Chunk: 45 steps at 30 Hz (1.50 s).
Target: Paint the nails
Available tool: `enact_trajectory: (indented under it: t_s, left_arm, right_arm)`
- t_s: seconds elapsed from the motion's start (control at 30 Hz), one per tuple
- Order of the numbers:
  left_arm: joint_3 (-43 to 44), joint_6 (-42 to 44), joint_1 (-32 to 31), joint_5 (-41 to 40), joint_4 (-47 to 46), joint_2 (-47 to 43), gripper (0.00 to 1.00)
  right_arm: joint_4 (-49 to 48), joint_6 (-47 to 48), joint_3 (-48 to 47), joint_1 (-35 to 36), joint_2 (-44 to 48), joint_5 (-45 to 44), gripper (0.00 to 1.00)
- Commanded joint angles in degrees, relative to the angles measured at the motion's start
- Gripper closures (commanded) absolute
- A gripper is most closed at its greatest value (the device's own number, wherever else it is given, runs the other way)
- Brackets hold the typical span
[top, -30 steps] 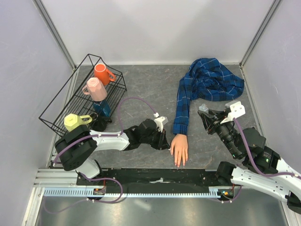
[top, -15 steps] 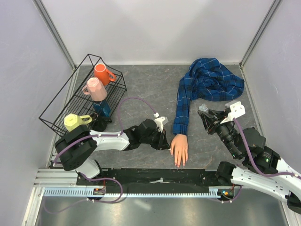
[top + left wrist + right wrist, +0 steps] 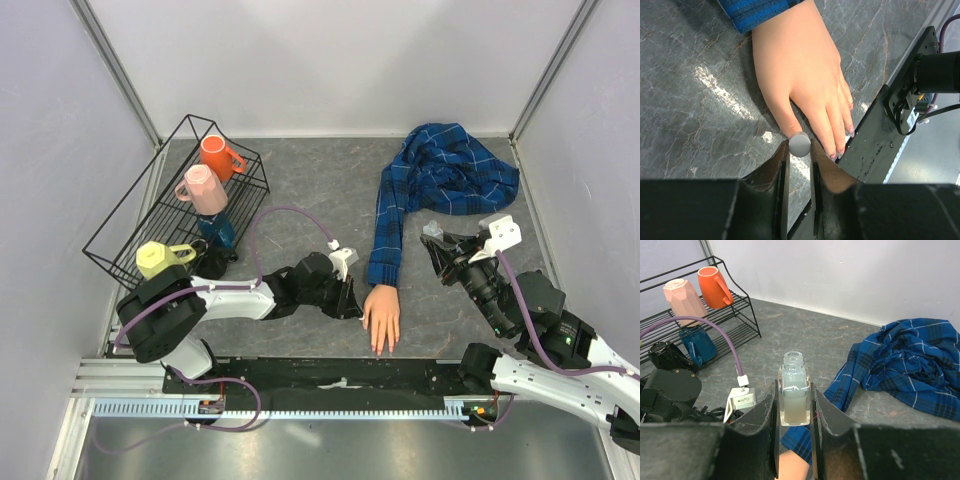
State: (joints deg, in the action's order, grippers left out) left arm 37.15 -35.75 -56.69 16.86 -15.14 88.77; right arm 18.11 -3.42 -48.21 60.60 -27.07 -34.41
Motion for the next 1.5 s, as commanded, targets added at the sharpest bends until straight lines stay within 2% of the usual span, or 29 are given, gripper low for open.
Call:
enact_trajectory:
  t_s: [0.0,1.47]
  left_arm:
    - [-0.14,-0.81,0.00,0.89,-2.62,-0.27,0.98]
    - [-0.58,-2.57,-1.94,1.33,-3.94,1.67,0.98]
  right_arm:
    - [-1.23,-0.54,0.04,-0.04,0.26,0.22,1.00]
    - [-1.23,-0.62,0.04,0.05,0.26,0.49,1.00]
